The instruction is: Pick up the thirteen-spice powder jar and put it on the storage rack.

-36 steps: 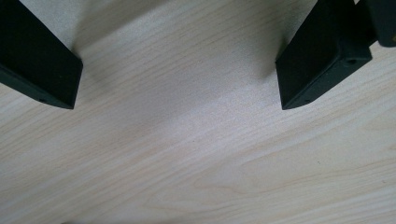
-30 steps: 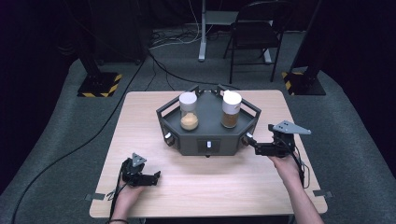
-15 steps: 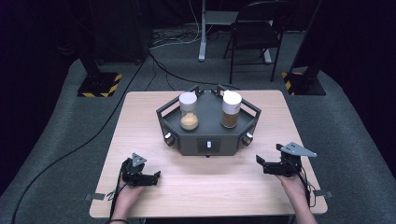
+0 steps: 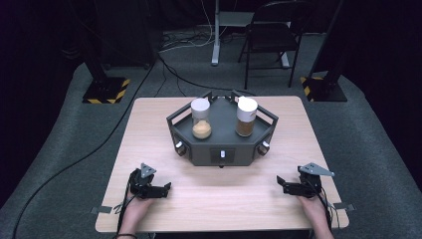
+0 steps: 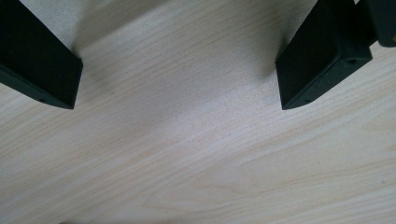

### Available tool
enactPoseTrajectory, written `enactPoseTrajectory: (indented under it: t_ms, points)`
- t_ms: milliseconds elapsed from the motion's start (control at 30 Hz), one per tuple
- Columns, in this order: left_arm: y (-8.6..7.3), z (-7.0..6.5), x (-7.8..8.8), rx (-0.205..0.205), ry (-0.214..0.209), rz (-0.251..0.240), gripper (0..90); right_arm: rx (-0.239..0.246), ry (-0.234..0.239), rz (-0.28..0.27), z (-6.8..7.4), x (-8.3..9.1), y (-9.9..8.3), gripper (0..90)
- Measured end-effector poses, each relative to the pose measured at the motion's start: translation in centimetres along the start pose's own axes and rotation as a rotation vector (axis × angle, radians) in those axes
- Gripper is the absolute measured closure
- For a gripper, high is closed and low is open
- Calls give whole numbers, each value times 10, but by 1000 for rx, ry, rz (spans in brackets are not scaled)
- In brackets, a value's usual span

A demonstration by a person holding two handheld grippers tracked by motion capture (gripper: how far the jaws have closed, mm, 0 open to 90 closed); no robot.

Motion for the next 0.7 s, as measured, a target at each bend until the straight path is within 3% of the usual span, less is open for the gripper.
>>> enactPoseTrajectory:
  t_ms: [67, 133, 300, 533, 700]
  points:
    - [0, 0, 0, -1, 0, 0, 0, -1, -2, 47, -1, -2, 5, 0]
    - [0, 0, 0, -2, 0, 0, 0, 3, -9, 51, 0, -2, 5, 0]
    - [0, 0, 0, -1, 0, 0, 0, 10, -39, 156, 5, -9, 17, 9]
    - [0, 0, 0, -1, 0, 0, 0, 69, -95, 177, 20, -12, 17, 3]
    - [0, 0, 0, -1, 0, 0, 0, 67, -97, 176, 20, -13, 17, 2]
Point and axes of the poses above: each handheld gripper's, and its own axes: x roughly backward along the jaws, y roughly out of its top, z roughly to its left, the point moved 2 cm from there along -x, roughly forward along the jaws, and after that the axes turned 15 degrees about -x, right-handed, at the moved point
